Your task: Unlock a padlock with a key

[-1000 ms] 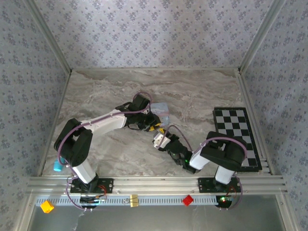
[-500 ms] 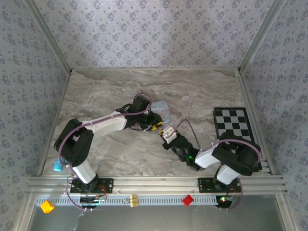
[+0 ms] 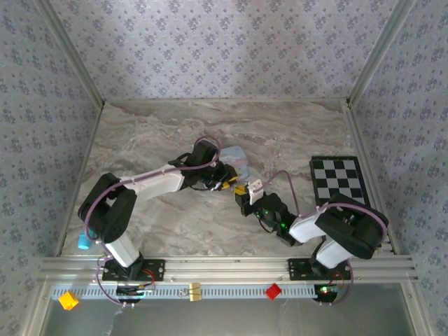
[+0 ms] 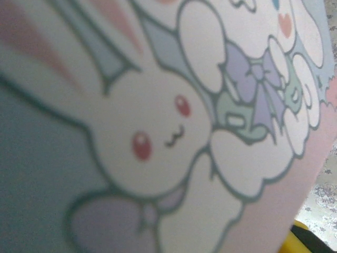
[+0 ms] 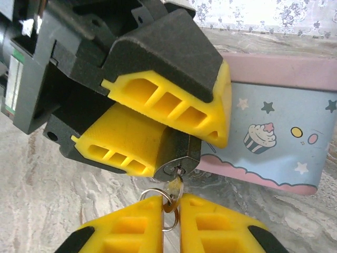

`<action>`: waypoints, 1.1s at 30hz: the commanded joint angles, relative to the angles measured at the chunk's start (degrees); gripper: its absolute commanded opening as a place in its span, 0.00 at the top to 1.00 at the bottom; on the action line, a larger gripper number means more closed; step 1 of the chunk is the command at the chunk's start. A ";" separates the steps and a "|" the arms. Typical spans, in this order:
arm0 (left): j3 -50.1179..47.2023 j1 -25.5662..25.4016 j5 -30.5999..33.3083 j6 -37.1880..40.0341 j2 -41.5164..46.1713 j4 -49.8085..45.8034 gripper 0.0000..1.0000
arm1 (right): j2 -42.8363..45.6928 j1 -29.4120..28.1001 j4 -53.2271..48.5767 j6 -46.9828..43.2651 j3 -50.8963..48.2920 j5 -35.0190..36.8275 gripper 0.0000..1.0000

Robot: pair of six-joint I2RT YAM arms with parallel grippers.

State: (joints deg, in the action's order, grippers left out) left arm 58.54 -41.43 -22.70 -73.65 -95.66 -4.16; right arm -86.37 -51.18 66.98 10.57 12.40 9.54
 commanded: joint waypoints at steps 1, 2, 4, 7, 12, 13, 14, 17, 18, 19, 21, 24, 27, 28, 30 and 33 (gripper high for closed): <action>-0.26 -0.29 0.99 -0.80 2.23 2.73 0.77 | 2.11 1.42 3.22 4.86 -0.22 -4.12 0.86; -0.21 -0.31 0.99 -0.84 2.31 2.84 0.78 | 2.14 2.01 3.21 5.77 -0.11 -4.80 0.87; -0.23 -0.55 0.99 -0.95 2.40 3.05 0.78 | 2.11 2.84 2.71 7.09 0.16 -5.70 0.88; -0.60 -0.78 0.88 -1.57 2.71 4.12 0.78 | 1.99 3.42 1.96 8.34 0.68 -6.44 0.88; -0.98 -1.45 0.90 -2.34 2.84 5.61 0.78 | 1.47 4.47 3.30 11.32 0.82 -8.35 0.88; -1.04 -1.57 0.92 -2.46 2.80 5.87 0.78 | 1.38 4.61 3.46 11.93 0.84 -8.76 0.88; -1.06 -1.71 0.91 -2.68 2.76 6.24 0.78 | 1.21 4.77 3.67 12.55 0.91 -9.16 0.88; -1.11 -2.04 0.74 -3.08 2.67 7.06 0.79 | 0.55 5.54 4.75 14.98 1.03 -10.15 0.89; -1.06 -2.17 0.82 -3.08 2.67 7.15 0.79 | 0.05 5.99 5.53 16.16 1.00 -10.96 0.90; -1.11 -2.25 0.81 -3.16 2.67 7.46 0.79 | -0.32 6.37 6.37 17.12 1.04 -11.56 0.90; -1.23 -2.40 0.81 -3.50 2.67 8.04 0.79 | -1.39 7.19 8.07 19.65 1.13 -12.89 0.91; -1.66 -2.47 0.98 -3.66 2.83 9.14 0.79 | -2.79 8.01 9.89 23.06 1.66 -15.10 0.93; -1.88 -2.73 0.81 -3.92 2.58 10.44 0.79 | -3.71 8.35 11.91 26.64 2.27 -16.50 0.94; -1.96 -2.78 0.81 -4.00 2.50 10.80 0.80 | -3.83 8.50 12.54 27.84 2.35 -16.93 0.95; -2.28 -2.90 0.73 -4.29 2.42 11.86 0.80 | -3.56 8.92 12.99 30.34 2.92 -17.93 0.96; -2.56 -3.02 0.65 -4.65 2.27 12.82 0.80 | -2.30 9.00 12.92 32.54 3.80 -19.22 0.97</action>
State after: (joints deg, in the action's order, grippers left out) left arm 55.86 -42.50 -18.96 -77.23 -95.24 3.79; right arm -90.02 -41.91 73.80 38.22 12.53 -5.82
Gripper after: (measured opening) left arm 0.327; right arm 0.053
